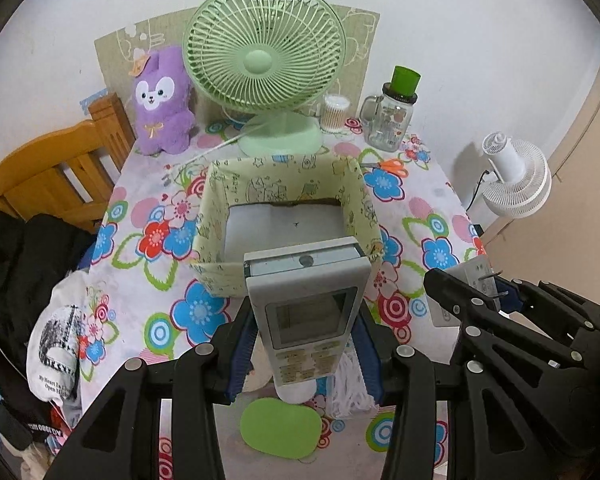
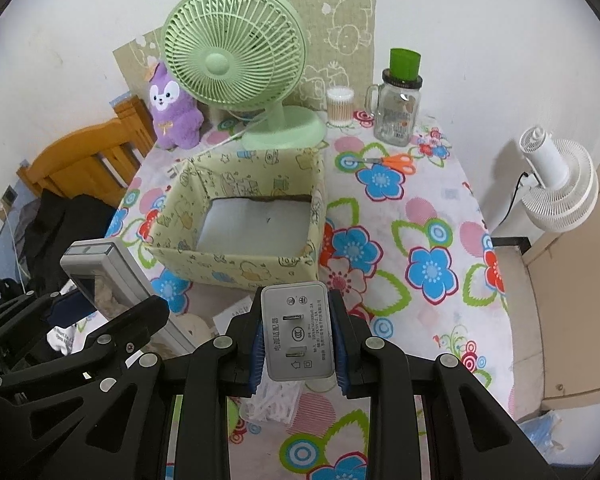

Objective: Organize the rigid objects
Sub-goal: 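Carry the remote and plug adapter with both tools over the fabric box, then lower the remote into the box with the left tool while the right tool releases the adapter inside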

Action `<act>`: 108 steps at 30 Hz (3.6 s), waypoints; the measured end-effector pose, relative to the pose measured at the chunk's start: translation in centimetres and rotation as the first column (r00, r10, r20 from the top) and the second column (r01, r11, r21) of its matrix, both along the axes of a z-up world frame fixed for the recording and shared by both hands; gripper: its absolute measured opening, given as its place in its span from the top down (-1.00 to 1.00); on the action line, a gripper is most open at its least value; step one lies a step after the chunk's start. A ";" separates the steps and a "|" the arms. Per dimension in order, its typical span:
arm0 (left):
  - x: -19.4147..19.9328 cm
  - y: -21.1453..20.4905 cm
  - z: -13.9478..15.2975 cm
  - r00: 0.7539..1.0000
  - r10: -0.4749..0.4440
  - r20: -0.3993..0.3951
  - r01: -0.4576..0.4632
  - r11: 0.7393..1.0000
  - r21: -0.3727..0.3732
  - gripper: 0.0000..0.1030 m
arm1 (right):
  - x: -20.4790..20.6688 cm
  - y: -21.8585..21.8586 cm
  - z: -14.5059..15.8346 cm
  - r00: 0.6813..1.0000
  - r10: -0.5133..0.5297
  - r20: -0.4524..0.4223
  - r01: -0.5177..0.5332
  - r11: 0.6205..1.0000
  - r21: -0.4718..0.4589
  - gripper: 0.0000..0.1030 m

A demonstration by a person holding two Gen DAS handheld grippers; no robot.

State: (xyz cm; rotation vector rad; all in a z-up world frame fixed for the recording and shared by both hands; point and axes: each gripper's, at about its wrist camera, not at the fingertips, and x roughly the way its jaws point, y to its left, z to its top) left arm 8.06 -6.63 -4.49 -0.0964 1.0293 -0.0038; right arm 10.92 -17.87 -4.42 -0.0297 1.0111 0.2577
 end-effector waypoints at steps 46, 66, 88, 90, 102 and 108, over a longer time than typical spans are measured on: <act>9.6 5.9 -1.6 0.997 -0.081 0.008 0.081 0.995 -0.055 0.08 | 10.0 5.1 -0.1 1.000 -0.013 -0.005 0.014 0.999 0.029 0.41; 12.1 6.4 -7.5 0.983 -0.128 -0.134 0.122 0.991 -0.049 0.08 | 12.9 6.3 -5.8 0.993 -0.049 -0.105 0.049 0.999 -0.001 0.41; 13.3 6.4 -9.0 0.985 -0.117 -0.125 0.114 0.993 -0.030 -0.48 | 14.4 6.4 -8.4 0.988 -0.070 -0.139 0.066 0.997 -0.033 0.41; 13.3 6.4 -8.7 0.986 -0.123 -0.113 0.120 0.992 -0.033 -0.53 | 14.7 6.4 -8.2 0.989 -0.075 -0.131 0.071 0.997 -0.031 0.41; 13.9 6.1 -8.4 0.985 -0.137 -0.103 0.136 0.991 -0.017 -0.70 | 15.8 6.6 -8.2 0.992 -0.080 -0.092 0.076 0.996 -0.046 0.36; 13.5 6.0 -7.9 0.986 -0.137 -0.094 0.136 0.991 -0.020 -0.70 | 15.4 7.1 -7.3 0.997 -0.067 -0.046 0.064 0.996 -0.064 -0.40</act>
